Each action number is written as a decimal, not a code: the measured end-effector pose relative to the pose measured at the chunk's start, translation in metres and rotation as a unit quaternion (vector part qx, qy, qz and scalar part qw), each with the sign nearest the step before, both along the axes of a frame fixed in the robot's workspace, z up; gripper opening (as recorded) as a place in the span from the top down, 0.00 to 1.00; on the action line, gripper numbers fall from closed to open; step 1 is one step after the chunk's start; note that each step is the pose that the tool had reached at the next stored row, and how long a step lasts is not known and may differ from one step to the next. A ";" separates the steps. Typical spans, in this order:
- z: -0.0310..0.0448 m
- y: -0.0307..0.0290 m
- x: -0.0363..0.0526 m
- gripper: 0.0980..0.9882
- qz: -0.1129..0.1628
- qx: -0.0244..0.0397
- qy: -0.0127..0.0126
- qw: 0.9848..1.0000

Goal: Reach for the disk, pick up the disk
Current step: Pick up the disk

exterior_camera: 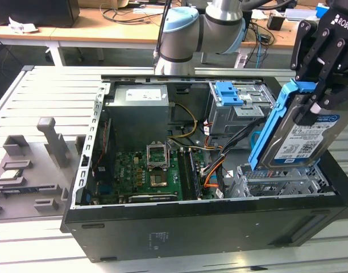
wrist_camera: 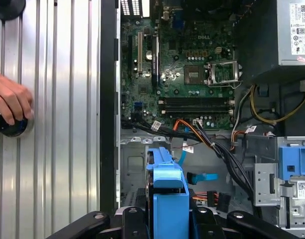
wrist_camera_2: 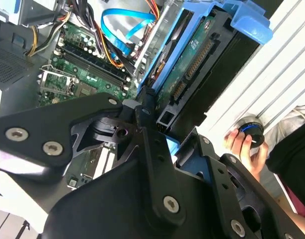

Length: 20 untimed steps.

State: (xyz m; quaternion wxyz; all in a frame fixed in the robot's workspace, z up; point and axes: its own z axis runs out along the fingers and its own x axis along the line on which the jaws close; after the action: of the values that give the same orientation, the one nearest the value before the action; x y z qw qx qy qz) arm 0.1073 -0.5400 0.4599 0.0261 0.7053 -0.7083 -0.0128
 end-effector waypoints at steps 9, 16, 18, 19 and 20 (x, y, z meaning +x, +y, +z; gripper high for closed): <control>-0.0091 0.0082 0.0045 0.70 0.000 0.000 0.000 1.000; -0.0105 -0.0033 -0.0041 0.70 0.000 0.000 0.000 1.000; -0.0113 -0.0081 -0.0044 0.70 0.000 0.000 0.000 1.000; -0.0113 -0.0082 -0.0044 0.70 0.000 0.000 0.000 1.000; -0.0113 -0.0082 -0.0044 0.70 0.000 0.000 0.000 1.000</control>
State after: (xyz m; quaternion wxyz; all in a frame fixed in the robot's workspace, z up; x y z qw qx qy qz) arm 0.1028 -0.5482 0.4485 0.0263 0.7053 -0.7083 -0.0130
